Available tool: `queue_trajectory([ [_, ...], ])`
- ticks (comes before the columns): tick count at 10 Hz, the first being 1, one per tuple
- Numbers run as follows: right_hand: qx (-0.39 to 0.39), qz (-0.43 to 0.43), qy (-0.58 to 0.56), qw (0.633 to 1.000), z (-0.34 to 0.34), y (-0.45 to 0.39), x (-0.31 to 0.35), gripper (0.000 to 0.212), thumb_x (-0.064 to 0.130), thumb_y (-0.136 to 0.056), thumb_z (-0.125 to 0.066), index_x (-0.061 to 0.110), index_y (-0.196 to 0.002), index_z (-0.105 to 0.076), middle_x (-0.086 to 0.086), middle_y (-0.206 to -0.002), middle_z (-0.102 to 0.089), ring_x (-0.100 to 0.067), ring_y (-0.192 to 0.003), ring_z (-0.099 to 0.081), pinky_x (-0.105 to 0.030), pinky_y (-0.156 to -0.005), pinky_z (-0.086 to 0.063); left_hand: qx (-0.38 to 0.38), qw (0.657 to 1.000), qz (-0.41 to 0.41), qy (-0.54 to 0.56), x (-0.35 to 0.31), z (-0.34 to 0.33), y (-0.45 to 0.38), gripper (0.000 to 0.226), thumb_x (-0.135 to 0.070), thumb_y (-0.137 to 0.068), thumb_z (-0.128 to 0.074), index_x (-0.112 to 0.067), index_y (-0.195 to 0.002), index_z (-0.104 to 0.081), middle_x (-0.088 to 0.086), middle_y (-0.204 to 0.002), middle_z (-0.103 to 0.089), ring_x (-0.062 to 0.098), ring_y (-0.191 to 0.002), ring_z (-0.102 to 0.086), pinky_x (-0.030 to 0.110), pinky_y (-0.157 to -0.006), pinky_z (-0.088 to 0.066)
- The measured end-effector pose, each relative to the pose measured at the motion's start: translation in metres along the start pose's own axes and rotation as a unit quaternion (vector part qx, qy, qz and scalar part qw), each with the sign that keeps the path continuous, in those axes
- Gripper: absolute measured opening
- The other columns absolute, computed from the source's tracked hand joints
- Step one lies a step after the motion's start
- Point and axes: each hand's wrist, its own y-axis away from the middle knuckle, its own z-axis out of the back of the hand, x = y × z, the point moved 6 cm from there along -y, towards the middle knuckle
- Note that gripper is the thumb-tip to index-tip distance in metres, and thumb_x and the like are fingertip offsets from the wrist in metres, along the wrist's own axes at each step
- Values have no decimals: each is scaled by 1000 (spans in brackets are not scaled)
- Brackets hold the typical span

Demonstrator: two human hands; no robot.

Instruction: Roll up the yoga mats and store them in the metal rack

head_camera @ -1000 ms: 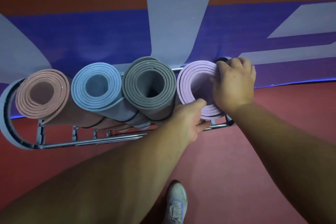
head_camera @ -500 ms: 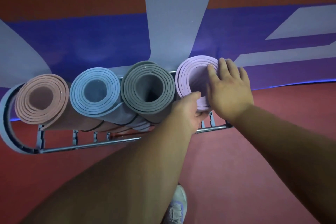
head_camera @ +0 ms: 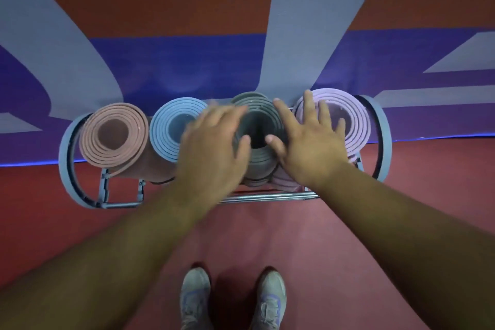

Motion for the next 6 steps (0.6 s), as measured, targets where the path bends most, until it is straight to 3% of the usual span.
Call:
queue_trajectory([
  [1,25,-3,12,1000,-11,-7,16,74,73,-95,-14,40,-158,5,-12,-167,13,-40,-152,13,-72,-114,-7,151,965,24,-212,61,-17,-6,79,-60,-98,-29,-17,-161,-12,6,-170,-10,28,-156,0,61,-122,-12],
  [2,34,-19,4,999,-27,-10,22,75,72,-96,-17,37,-159,4,-12,-168,11,-40,-152,15,-70,-115,-12,186,961,26,-204,84,-40,-6,79,-63,-96,-18,-23,-162,-2,1,-171,4,25,-156,9,63,-122,-5],
  [4,13,-15,24,1000,-28,-25,20,78,69,-96,-19,29,-161,-1,-17,-167,3,-42,-152,10,-62,-118,-17,171,966,24,-191,85,-46,-19,77,-67,-96,-17,-30,-161,-1,0,-170,7,26,-156,10,64,-120,-2],
  [6,48,-23,2,999,-20,-16,16,80,70,-95,-28,33,-160,2,-15,-167,10,-39,-152,16,-69,-116,-8,175,971,10,-163,93,-28,-13,79,-66,-97,-33,-31,-161,-5,1,-171,5,26,-156,10,60,-123,-1],
])
